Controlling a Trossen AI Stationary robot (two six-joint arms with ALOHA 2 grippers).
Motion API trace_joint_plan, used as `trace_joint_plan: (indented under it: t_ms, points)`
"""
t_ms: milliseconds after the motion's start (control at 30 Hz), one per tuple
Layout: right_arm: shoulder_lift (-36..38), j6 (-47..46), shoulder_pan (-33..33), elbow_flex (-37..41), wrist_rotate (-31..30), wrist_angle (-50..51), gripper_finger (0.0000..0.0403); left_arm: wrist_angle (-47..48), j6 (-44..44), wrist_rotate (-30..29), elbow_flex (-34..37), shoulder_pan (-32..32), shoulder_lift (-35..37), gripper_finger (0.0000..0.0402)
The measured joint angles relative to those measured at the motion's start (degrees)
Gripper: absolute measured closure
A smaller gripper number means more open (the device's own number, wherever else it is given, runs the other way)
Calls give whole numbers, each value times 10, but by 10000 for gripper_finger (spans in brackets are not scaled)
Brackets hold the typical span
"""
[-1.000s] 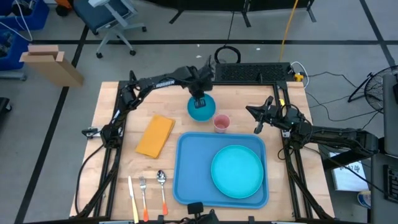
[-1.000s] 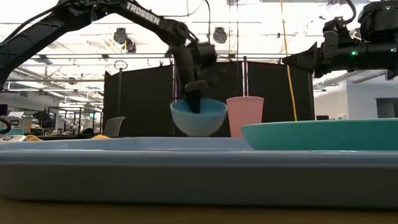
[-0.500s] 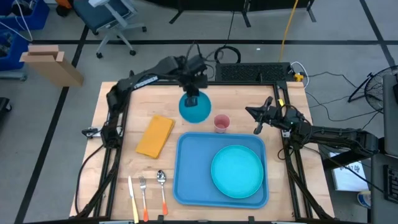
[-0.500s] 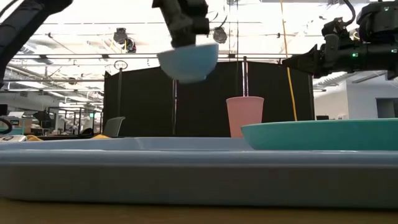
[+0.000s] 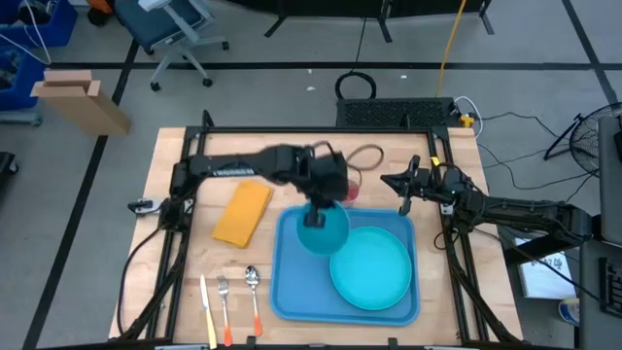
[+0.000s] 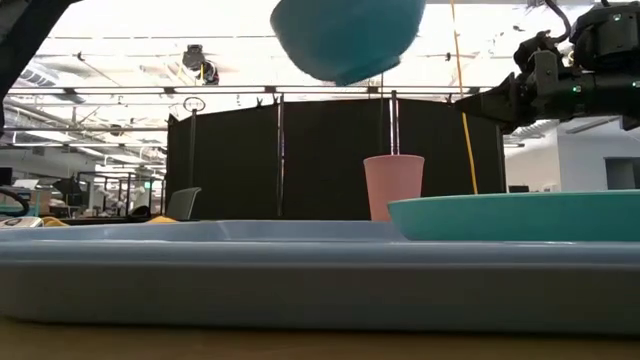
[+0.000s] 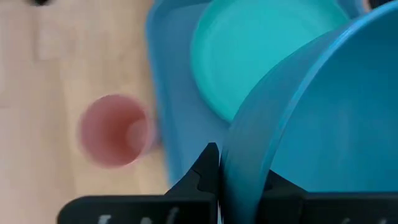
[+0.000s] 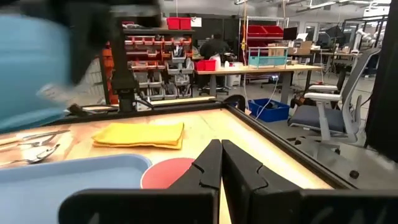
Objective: Set up tray
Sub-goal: Put the blue bowl on the light blue plate
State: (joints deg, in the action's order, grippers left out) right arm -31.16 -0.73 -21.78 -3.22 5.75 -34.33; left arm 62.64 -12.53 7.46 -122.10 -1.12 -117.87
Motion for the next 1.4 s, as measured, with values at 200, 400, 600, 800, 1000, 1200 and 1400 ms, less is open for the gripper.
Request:
trace_joint_plan:
  t_ms: [200,400,600,800,1000,1200,1400]
  points:
    - [-1,12,0,0,-12,6,403,3,51,-38,0,31,-45,389]
    - [-4,14,0,0,-13,9,403,-39,88,-40,-15,40,-88,389]
    - [-3,14,0,0,-14,7,403,-53,101,-14,-130,60,-159,389]
    - [-2,19,0,0,-27,4,403,-115,112,-38,-126,78,-179,389]
    - [-4,15,0,0,-28,5,403,-140,107,-48,-125,88,-185,389]
    - [-5,12,0,0,-27,15,403,-153,109,-33,-123,78,-208,389]
    - [-5,7,1,0,-27,27,403,-143,104,-47,-123,70,-218,389]
